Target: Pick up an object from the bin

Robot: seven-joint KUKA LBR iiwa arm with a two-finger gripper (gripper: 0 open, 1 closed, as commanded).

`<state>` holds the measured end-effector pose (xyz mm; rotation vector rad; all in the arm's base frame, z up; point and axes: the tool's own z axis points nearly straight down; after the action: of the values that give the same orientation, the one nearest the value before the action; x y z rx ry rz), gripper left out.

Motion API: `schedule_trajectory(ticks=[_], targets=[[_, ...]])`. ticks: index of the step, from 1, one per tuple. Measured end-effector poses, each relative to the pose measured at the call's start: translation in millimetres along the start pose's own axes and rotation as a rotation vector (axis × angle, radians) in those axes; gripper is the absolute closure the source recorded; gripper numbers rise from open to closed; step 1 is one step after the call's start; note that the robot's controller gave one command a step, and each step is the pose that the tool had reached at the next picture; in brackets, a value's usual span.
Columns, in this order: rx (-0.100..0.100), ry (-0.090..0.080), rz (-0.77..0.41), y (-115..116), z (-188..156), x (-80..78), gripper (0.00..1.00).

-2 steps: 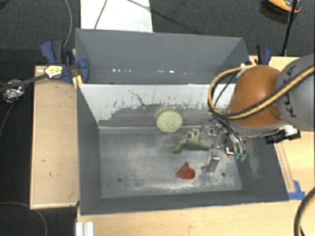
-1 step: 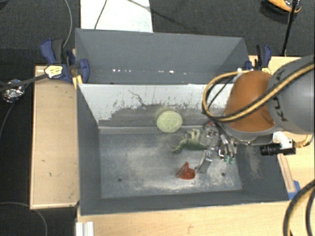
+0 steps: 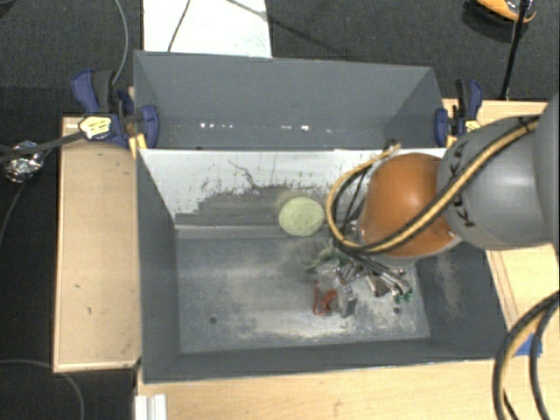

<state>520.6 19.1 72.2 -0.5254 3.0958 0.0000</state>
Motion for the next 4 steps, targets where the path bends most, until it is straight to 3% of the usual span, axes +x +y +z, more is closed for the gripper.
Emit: schedule_trajectory(ticks=[1, 3, 4], targets=[[0.000, 0.000, 0.000, 0, 0, 0.0, 1.00], [-0.001, 0.001, 0.005, 1, -93, -2.6, 1.00], [-0.001, 0.001, 0.007, 1, -108, -2.6, 1.00]])
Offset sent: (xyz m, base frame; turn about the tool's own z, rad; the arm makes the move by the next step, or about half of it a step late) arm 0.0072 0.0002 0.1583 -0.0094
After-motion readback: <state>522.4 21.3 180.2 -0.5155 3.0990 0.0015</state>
